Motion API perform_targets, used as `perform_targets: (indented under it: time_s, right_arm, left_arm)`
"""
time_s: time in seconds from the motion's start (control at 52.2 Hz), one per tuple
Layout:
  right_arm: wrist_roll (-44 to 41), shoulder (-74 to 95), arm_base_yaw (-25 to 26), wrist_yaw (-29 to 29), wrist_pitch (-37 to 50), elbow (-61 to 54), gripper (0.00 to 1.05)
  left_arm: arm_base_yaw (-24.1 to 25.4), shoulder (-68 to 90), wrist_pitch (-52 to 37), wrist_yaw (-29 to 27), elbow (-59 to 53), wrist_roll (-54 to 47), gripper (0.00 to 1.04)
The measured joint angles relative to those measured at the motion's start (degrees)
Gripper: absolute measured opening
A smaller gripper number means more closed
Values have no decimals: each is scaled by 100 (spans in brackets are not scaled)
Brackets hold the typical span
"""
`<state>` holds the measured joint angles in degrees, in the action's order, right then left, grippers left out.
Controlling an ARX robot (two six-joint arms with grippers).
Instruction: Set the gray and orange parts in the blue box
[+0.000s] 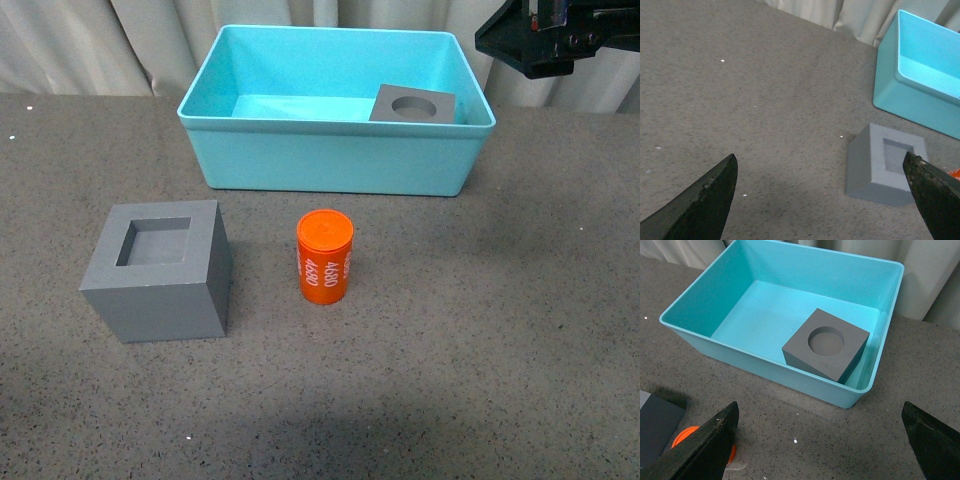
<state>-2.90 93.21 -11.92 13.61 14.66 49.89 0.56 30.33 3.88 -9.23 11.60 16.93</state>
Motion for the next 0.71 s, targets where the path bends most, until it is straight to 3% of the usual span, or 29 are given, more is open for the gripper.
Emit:
perform_targets:
  time_s: [0.211, 0.402, 0.709]
  right_arm:
    - [-13, 0, 0, 0, 0, -2, 95]
    - [-15, 0, -2, 0, 0, -2, 95]
    - [-17, 0, 0, 0, 0, -2, 95]
  left_arm:
    - [94, 2610, -1244, 800, 870, 273, 98]
    - [-13, 4509, -1226, 1130, 1805, 420, 98]
    - [-424, 5556, -892, 1174, 2415, 254, 98]
